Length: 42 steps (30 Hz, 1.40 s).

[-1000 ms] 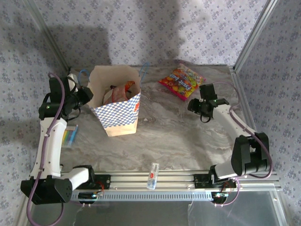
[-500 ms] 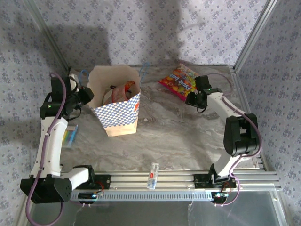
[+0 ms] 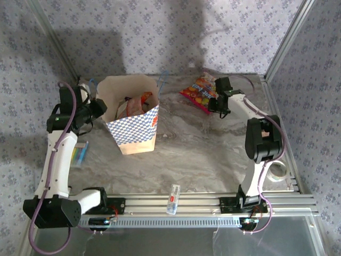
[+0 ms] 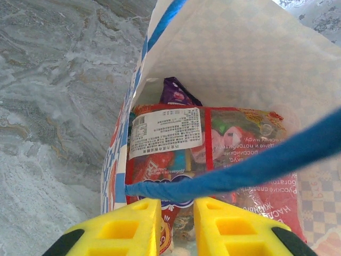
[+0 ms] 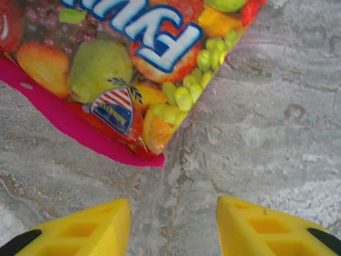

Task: Place the snacks into the paper bag

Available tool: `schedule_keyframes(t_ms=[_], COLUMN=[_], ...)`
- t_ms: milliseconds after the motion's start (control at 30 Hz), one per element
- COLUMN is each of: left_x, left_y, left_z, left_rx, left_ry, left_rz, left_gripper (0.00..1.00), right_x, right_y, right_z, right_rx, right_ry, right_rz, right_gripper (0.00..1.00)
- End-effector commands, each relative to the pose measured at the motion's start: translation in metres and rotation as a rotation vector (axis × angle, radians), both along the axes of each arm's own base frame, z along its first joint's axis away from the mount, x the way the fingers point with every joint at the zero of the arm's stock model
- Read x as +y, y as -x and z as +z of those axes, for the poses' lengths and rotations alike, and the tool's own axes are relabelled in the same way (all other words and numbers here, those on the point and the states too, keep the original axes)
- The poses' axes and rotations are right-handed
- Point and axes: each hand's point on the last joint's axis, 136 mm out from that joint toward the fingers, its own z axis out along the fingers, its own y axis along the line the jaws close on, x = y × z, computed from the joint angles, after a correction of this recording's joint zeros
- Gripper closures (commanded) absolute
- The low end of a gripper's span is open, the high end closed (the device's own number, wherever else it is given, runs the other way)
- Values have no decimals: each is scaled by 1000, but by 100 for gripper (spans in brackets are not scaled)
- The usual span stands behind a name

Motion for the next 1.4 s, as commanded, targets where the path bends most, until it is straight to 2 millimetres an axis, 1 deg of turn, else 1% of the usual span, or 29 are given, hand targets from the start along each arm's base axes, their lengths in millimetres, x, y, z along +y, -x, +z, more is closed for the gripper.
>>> schedule_keyframes(t_ms=[0, 133, 300, 433, 600, 833, 1033, 1100, 1233, 1367], left_x=[-1, 0, -1, 0, 1, 2, 2, 1, 2, 2], left_y=[2, 0, -1, -1, 0, 0, 0, 1, 2, 2], left_z=[-17, -19, -25, -23, -24, -28, -29, -28, -29, -29], left_rx=[69, 72, 88, 81, 81, 91, 92, 92, 94, 94], left_ry=[-16, -21, -26, -34, -42, -53, -55, -56, -60, -64], left_rz=[-10, -6, -9, -5, -7, -8, -11, -12, -10, -13], left_gripper=[76, 76, 76, 76, 76, 76, 76, 76, 76, 75], right_x=[3, 10, 22, 28, 38, 44, 42, 44, 47, 52], right_y=[-4, -13, -20, -24, -31, -33, -36, -37, -34, -28], right_z=[-4, -7, -13, -17, -24, -33, -42, -42, -41, -40], right_rx=[34, 43, 50, 57, 64, 89, 113, 111, 112, 114], right_ry=[65, 92, 126, 168, 179, 226, 259, 256, 294, 341], right_rz=[47, 81, 121, 137, 155, 182, 175, 180, 194, 219], right_gripper=[54, 54, 54, 54, 54, 55, 56, 57, 66, 66])
